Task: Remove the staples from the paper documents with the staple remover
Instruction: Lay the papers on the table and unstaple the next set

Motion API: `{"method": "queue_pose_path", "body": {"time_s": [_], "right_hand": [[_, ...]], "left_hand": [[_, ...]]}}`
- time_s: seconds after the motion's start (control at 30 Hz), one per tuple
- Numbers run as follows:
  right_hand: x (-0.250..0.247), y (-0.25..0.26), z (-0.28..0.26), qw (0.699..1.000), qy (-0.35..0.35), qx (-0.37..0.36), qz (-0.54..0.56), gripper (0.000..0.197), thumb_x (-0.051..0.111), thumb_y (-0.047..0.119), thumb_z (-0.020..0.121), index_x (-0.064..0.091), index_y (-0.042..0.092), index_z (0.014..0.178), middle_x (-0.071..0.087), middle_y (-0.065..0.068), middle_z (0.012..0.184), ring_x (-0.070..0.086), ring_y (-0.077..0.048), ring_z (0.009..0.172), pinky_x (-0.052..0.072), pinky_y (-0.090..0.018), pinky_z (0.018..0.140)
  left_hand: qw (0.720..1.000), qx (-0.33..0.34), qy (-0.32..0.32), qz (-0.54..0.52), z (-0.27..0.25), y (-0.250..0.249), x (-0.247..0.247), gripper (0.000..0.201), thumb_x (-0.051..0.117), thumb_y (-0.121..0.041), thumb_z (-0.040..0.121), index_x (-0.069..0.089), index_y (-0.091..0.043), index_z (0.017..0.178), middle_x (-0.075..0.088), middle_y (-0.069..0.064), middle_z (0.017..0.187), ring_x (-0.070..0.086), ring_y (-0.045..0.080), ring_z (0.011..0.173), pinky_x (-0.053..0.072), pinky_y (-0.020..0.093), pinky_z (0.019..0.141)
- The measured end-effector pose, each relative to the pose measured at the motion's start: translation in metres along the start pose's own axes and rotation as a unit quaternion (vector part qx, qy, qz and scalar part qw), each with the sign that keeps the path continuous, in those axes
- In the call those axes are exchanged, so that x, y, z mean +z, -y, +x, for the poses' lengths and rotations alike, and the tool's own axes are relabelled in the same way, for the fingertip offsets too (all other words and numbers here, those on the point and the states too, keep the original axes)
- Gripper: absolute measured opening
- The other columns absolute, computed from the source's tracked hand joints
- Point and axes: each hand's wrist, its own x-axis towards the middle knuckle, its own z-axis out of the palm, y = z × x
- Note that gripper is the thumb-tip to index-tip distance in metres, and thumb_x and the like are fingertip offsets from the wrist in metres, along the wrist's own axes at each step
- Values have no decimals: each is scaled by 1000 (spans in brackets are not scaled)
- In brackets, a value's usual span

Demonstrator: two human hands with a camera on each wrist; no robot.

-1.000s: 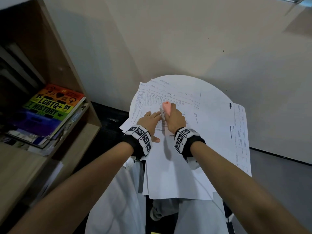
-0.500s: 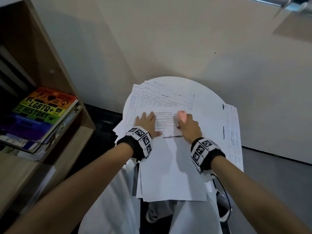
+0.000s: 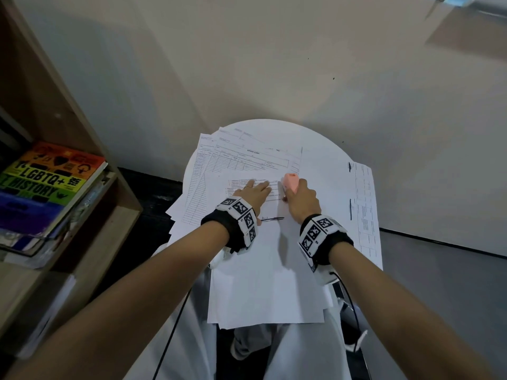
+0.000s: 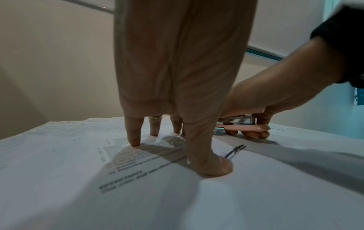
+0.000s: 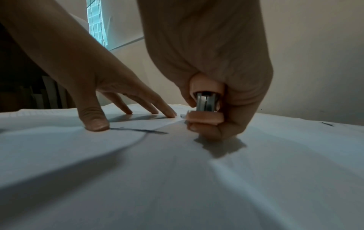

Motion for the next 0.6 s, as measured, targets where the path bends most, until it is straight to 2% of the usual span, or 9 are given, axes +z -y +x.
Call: {"method": "queue_pose_path", "body": {"time_s": [0.13,0.23,0.37,0.6], "right_hand": [[-5,-4,6,1000,9,-23,2,50,41,45,98,39,8,132,50,-22,127,52,-40,112,42,-42,88],[-6,-8,7,999,10,-38,-1,50,42,46,97,40,9,131,52,-21,124,54,-39,109,43,-42,87],[-5,-13,7,998,12,-56,-16,47,42,42,97,40,12,133,54,-21,123,55,-40,106,45,-42,85],[-5,-3,13,999,14,-40,-26,47,40,40,99,40,8,133,51,-22,127,53,-41,112,43,-41,87]], "left_hand": [[1000,0,-1,-19,4,-6,-6,83,59,-1,88,8,-18,151,-5,-6,160,-5,31,147,20,56,114],[999,-4,-6,-34,7,-8,-7,80,57,4,87,13,-17,151,-5,-3,160,-6,32,147,19,58,114],[999,-3,-12,-36,13,-6,-6,79,58,6,86,17,-18,150,-5,-1,160,-5,31,147,17,57,115],[1000,16,-26,-7,38,6,4,87,68,1,77,23,-20,148,3,2,160,3,30,148,20,53,116]]}}
